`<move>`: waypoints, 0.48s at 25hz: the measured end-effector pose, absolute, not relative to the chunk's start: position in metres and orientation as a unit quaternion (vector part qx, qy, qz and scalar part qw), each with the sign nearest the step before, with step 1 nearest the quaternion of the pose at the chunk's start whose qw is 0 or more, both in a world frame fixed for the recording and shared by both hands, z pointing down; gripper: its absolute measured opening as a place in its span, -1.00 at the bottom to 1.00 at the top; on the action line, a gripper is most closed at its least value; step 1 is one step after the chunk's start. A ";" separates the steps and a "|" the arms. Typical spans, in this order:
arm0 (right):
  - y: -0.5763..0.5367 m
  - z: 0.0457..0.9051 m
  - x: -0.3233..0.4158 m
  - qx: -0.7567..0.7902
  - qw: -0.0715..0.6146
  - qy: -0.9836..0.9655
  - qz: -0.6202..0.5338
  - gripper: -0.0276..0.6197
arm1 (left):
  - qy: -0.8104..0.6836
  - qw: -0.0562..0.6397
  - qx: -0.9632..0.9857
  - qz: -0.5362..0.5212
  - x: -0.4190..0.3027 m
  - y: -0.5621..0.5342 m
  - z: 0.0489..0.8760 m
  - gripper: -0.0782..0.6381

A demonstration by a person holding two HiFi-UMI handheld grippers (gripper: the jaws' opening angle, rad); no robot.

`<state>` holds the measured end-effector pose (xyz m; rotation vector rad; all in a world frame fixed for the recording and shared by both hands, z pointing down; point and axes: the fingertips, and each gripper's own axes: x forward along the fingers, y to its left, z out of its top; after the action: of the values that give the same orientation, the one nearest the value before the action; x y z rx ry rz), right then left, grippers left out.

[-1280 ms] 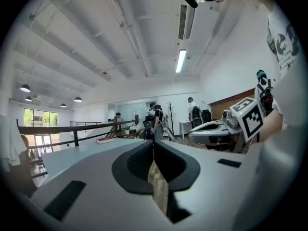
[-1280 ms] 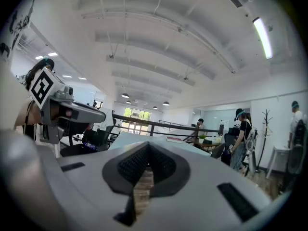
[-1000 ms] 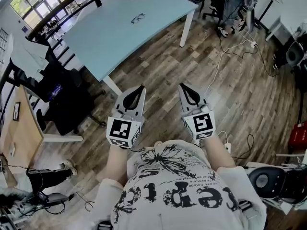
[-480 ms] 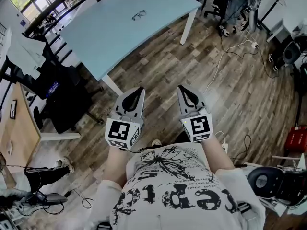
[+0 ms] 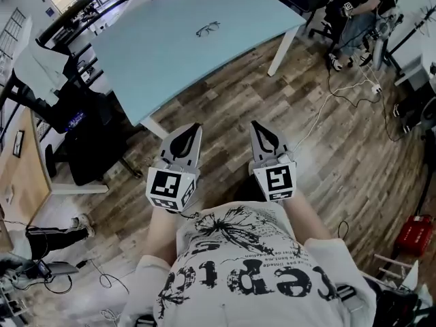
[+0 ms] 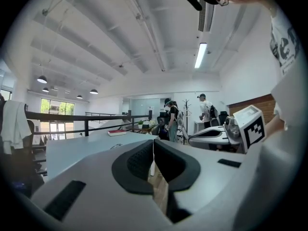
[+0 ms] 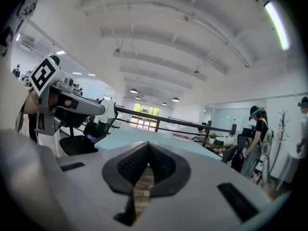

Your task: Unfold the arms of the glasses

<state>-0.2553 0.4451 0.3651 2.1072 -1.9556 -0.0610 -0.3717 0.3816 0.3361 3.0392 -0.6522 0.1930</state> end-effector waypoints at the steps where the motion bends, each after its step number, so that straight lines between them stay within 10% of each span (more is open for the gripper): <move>1: 0.435 0.366 -0.240 0.720 0.134 -0.681 -0.022 -0.88 | -0.222 0.016 0.973 0.063 -0.358 0.372 0.338 -0.73; 12: 0.344 0.357 -0.049 0.666 0.147 -0.731 -0.026 -0.88 | -0.315 0.035 0.948 0.041 -0.192 0.291 0.337 -0.73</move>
<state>-0.0486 0.3437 0.3569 1.9170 -2.1036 -0.0752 -0.1916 0.2913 0.3365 2.9126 -0.9687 0.1267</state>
